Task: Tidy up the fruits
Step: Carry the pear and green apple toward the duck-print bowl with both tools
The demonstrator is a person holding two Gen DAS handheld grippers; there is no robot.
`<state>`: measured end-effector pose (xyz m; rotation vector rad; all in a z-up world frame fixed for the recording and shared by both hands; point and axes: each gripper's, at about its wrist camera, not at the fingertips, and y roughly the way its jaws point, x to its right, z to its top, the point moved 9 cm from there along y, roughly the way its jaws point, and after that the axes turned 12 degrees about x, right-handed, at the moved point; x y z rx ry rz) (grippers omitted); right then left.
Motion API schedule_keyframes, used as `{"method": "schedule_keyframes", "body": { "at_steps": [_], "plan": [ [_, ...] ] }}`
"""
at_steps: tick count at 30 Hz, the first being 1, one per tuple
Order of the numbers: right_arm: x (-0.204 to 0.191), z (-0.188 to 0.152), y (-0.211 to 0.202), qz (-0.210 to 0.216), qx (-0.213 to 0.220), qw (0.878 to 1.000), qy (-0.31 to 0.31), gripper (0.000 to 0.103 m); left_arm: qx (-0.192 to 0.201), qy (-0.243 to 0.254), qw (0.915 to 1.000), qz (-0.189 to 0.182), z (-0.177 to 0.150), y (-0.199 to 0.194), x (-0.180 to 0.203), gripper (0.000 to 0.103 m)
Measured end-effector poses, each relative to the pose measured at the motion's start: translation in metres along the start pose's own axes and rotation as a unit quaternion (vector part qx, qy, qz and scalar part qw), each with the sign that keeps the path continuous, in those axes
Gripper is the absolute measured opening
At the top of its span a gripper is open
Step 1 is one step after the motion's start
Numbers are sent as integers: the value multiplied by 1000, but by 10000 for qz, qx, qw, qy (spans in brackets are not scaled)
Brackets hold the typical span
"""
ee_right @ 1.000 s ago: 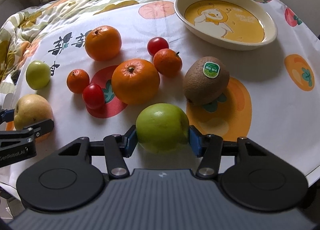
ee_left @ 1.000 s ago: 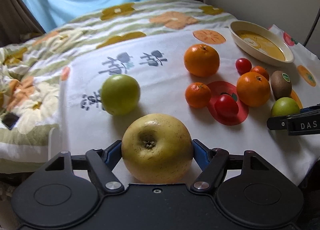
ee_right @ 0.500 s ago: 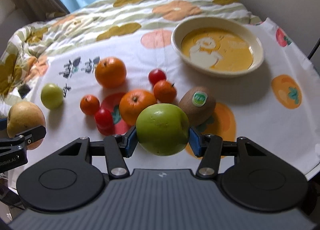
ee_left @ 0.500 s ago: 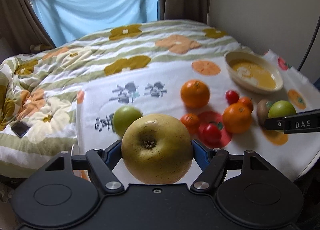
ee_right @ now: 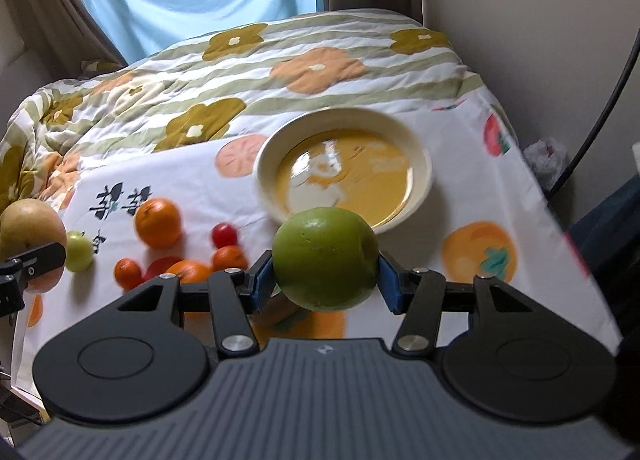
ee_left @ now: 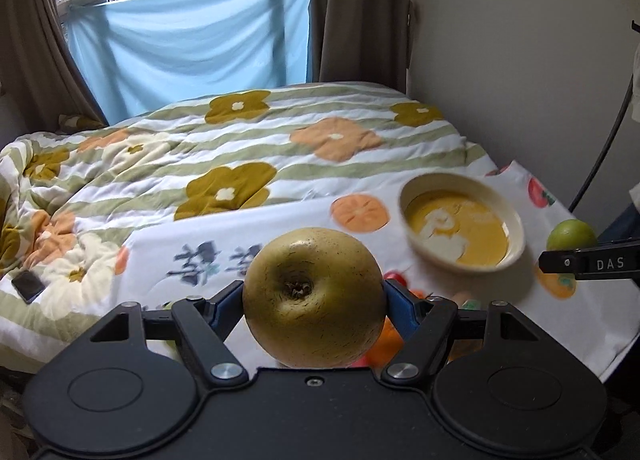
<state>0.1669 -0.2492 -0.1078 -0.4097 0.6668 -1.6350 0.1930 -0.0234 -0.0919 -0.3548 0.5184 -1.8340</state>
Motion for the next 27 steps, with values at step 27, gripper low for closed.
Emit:
{"method": "schedule_keyframes", "body": {
  "at_steps": [27],
  "plan": [
    [135, 72, 148, 305, -212, 9993, 53, 68, -622, 567, 9960, -306, 33, 219, 146, 77]
  ]
}}
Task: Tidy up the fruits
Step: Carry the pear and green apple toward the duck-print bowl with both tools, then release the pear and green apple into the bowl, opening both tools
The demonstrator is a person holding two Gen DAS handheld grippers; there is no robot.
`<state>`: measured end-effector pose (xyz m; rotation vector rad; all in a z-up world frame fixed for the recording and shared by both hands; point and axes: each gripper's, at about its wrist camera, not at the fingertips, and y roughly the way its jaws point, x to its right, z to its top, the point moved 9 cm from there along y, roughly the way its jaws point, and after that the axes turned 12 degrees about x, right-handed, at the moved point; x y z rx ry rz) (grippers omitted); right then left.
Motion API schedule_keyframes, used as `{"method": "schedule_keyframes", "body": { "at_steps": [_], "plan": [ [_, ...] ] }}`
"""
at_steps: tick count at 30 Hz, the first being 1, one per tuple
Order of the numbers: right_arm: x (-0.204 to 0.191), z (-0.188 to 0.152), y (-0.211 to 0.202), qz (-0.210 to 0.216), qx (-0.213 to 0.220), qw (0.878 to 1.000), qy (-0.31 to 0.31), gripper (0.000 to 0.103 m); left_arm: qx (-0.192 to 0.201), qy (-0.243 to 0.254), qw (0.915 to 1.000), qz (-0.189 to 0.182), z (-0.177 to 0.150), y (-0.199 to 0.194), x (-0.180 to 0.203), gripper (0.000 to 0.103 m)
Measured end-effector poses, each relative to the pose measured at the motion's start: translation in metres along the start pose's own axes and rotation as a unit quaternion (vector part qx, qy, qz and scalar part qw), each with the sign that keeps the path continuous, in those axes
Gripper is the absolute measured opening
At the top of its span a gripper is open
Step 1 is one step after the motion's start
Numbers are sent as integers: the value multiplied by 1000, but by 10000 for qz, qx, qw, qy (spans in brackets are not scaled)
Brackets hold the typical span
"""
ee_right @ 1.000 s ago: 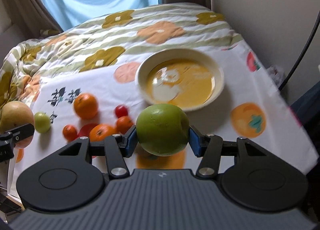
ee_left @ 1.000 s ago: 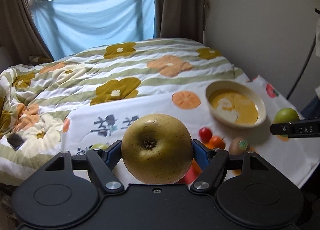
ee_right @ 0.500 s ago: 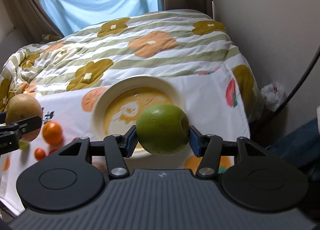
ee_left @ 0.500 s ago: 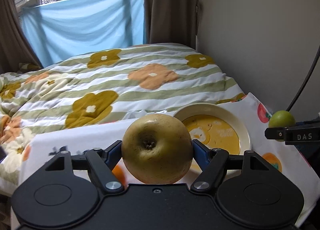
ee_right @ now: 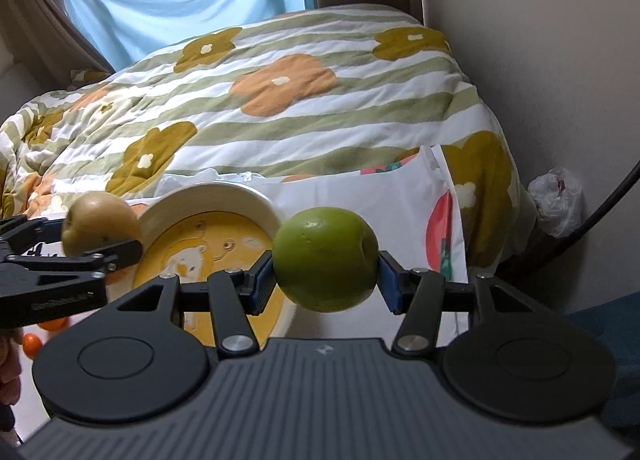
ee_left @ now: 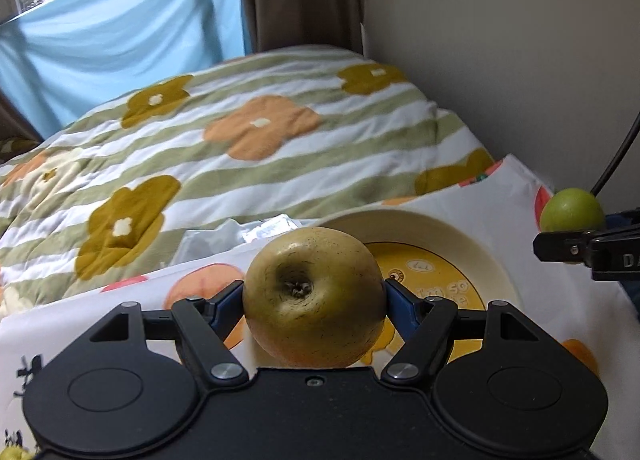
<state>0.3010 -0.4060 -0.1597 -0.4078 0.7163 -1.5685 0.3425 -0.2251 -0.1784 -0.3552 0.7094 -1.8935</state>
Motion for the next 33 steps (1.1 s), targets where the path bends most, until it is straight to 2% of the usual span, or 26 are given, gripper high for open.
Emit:
{"method": "schedule_keyframes", "body": {
  "at_steps": [6, 17, 18, 20, 21, 27, 33],
  "plan": [
    [15, -5, 16, -4, -160, 9998, 122, 68, -240, 249, 9994, -43, -3, 34, 14, 77],
    [20, -7, 23, 16, -226, 9995, 212, 68, -398, 499, 9979, -81, -2, 48, 22, 80],
    [20, -6, 24, 20, -222, 9995, 211, 68, -299, 550, 9980, -105, 1, 45, 23, 81],
    [20, -4, 25, 27, -206, 9996, 206, 68, -70, 664, 9977, -68, 9, 35, 23, 98],
    [19, -4, 24, 34, -196, 9996, 206, 68, 20, 701, 9975, -61, 13, 30, 23, 101],
    [9, 1, 27, 139, -158, 9998, 75, 68, 44, 598, 9982, 39, 14, 10, 10, 101],
    [-10, 1, 33, 351, -140, 9988, -317, 68, -61, 152, 9995, 263, 5, -12, -14, 101]
  ]
}}
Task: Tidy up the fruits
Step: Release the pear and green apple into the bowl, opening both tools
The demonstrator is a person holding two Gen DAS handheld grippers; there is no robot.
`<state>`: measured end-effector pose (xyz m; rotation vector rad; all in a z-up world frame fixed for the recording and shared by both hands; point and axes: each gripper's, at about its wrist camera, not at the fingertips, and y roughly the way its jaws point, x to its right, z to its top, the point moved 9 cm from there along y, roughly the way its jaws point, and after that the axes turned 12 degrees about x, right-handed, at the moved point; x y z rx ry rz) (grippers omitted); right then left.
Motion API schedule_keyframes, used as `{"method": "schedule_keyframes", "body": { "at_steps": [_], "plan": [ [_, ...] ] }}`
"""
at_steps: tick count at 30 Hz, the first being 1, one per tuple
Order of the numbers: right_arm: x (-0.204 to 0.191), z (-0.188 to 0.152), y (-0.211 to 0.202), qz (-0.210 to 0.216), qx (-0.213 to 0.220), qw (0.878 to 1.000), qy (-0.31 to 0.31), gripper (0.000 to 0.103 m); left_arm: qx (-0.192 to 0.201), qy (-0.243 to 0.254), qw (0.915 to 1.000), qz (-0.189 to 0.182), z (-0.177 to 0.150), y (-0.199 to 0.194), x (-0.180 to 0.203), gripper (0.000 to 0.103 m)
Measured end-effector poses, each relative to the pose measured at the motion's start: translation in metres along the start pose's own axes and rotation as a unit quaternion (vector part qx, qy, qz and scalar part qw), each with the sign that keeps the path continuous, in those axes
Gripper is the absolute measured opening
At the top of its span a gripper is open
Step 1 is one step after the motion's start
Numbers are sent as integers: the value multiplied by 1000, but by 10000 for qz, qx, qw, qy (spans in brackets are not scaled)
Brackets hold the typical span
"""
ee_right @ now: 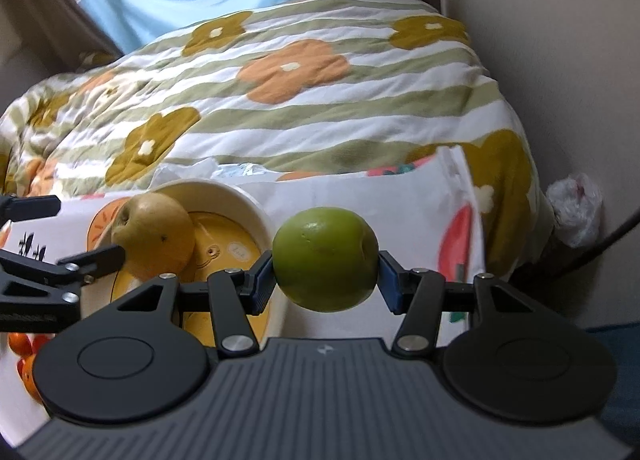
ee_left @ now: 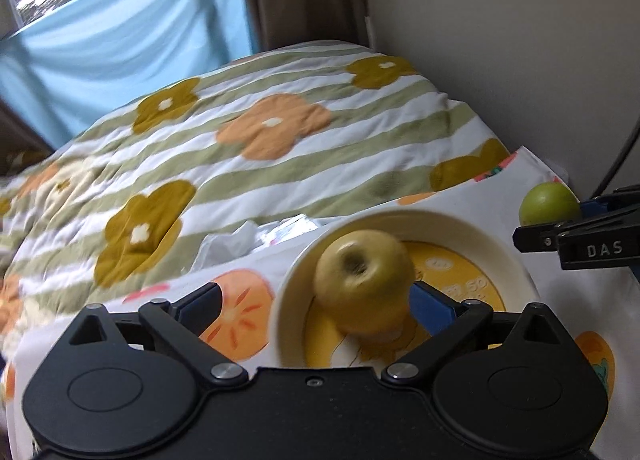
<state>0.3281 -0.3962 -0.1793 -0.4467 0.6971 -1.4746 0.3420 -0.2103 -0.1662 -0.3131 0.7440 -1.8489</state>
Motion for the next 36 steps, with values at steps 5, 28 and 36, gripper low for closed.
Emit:
{"method": "schedule_keyframes", "body": {
  "at_steps": [5, 28, 36],
  "plan": [
    [-28, -1, 7, 393, 117, 9966, -710, 68, -45, -399, 9989, 230, -11, -17, -20, 101],
    [-70, -13, 12, 827, 862, 9672, -2243, 103, -51, -1009, 9911, 864, -39, -67, -56, 101],
    [-56, -8, -6, 814, 735, 9813, -1585, 103, 190, -1073, 9896, 934, -37, -90, -54, 101]
  ]
}}
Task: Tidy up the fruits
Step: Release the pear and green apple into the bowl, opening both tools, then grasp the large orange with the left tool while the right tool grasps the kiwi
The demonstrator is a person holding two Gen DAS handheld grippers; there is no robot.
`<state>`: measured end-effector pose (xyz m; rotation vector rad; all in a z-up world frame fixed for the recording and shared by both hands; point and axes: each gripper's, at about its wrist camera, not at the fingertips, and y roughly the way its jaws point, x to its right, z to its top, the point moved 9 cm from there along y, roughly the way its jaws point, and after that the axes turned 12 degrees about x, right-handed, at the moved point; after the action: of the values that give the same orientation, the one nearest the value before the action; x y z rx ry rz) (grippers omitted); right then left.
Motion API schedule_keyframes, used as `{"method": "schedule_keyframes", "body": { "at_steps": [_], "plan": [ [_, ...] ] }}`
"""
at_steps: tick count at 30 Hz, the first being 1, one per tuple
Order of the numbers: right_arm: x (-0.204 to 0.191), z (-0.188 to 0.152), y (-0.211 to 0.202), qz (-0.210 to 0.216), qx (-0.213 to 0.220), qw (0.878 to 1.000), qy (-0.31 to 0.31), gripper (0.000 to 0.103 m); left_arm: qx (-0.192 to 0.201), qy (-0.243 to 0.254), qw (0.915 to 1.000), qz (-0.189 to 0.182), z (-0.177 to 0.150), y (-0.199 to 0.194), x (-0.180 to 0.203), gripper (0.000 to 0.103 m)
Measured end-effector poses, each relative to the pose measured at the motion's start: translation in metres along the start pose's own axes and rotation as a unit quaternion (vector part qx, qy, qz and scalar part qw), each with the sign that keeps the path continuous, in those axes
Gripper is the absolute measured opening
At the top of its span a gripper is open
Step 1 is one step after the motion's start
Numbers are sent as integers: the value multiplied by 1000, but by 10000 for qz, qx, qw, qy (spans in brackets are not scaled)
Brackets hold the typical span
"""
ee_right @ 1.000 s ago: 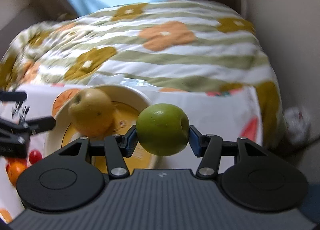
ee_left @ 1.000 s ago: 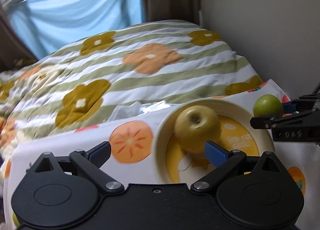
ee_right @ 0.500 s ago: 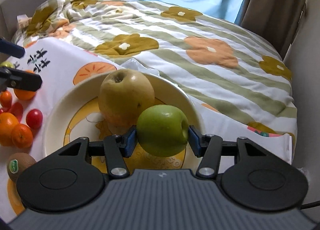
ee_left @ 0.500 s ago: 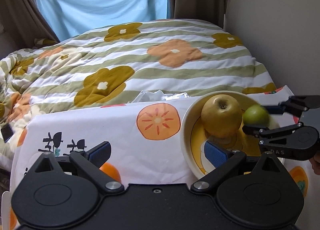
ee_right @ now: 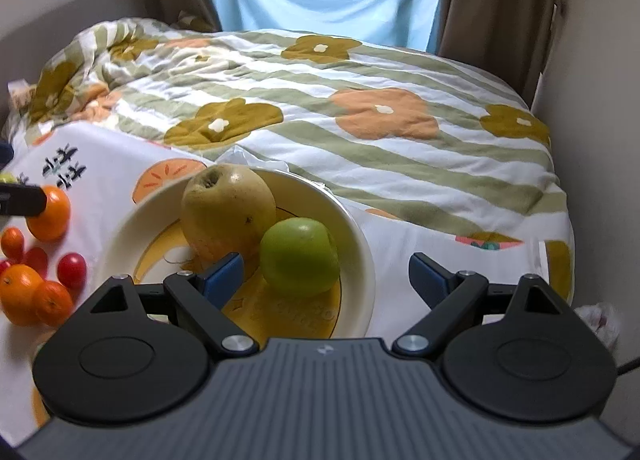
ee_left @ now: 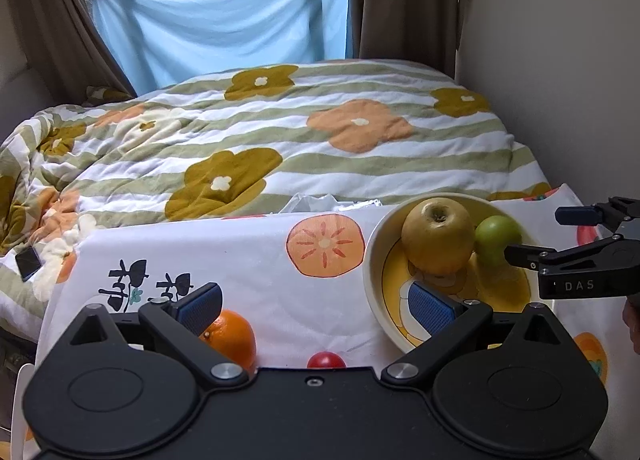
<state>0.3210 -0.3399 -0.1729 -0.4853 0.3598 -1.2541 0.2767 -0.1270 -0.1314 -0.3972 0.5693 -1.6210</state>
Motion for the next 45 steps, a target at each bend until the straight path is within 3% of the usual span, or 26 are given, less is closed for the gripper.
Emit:
{"method": "schedule_keyframes", "body": {
  "at_steps": [6, 15, 24, 30, 35, 42, 45],
  "plan": [
    [-5, 13, -29, -85, 108, 9997, 225, 103, 255, -68, 9996, 33, 3, -30, -4, 101],
    [-21, 29, -87, -255, 295, 9941, 1014, 103, 954, -95, 9954, 39, 5, -98, -24, 102],
    [-66, 28, -138, -672, 559, 9900, 1105, 103, 1035, 14, 9943, -256, -19, -133, -51, 103],
    [-98, 7, -149, -784, 438, 9894, 1141, 103, 906, 127, 9936, -659, -46, -134, -67, 103],
    [-118, -19, -145, -768, 243, 9876, 1345, 103, 804, 521, 9894, -1094, -70, -120, -69, 103],
    [-142, -55, -129, -660, 75, 9879, 1398, 103, 633, 1253, 9732, -1824, -95, -78, -56, 102],
    [-148, -66, -120, -643, -7, 9872, 1458, 103, 519, 1486, 9646, -2114, -105, -58, -49, 97]
  ]
}}
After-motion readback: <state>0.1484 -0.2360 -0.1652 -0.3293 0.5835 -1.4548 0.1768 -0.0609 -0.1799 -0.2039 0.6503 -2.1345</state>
